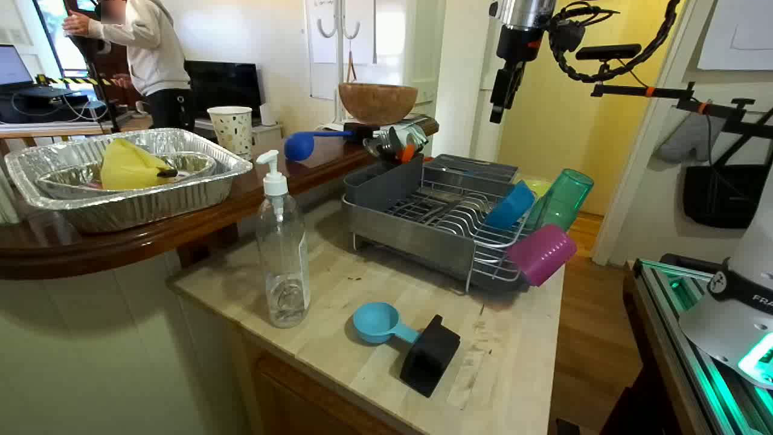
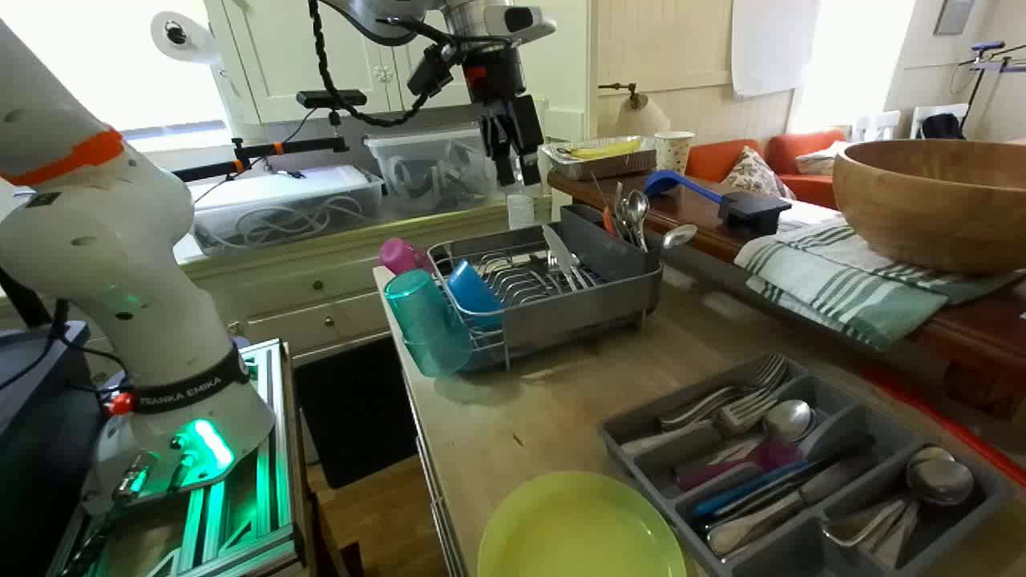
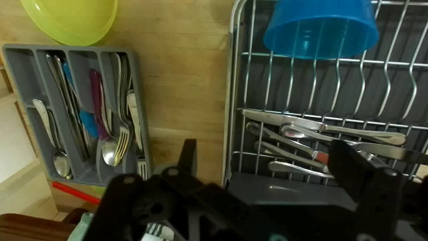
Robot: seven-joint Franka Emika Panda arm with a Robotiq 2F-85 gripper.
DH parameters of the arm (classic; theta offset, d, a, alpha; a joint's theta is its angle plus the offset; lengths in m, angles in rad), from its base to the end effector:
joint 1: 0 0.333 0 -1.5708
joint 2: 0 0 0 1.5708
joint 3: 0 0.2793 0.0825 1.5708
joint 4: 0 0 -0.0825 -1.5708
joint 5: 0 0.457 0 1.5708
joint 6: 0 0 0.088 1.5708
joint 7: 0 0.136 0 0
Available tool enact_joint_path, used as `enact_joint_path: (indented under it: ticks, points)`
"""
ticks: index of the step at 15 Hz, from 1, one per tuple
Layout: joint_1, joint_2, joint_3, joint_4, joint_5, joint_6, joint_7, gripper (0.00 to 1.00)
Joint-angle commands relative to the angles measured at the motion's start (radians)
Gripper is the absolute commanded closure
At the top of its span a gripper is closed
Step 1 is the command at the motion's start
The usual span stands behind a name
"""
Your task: Place the green cup between the drying rack and the cutlery rack and place it right side up
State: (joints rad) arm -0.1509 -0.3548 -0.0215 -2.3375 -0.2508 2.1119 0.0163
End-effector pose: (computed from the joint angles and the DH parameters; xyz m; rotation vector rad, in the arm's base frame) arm 0.5269 -0.1094 0.3945 2.9105 -0.1050 0.1636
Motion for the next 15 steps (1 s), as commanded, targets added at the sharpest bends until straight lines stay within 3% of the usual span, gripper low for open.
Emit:
enact_joint_path:
  ticks: [1,6,15]
  points:
    - [0.015,0.000,-0.014,0.002,-0.005,-0.004,0.004,0.00]
    - [0.015,0.000,-0.014,0.002,-0.005,-0.004,0.004,0.00]
    - [0.072,-0.126,-0.013,-0.110,0.104,-0.175,-0.006,0.00]
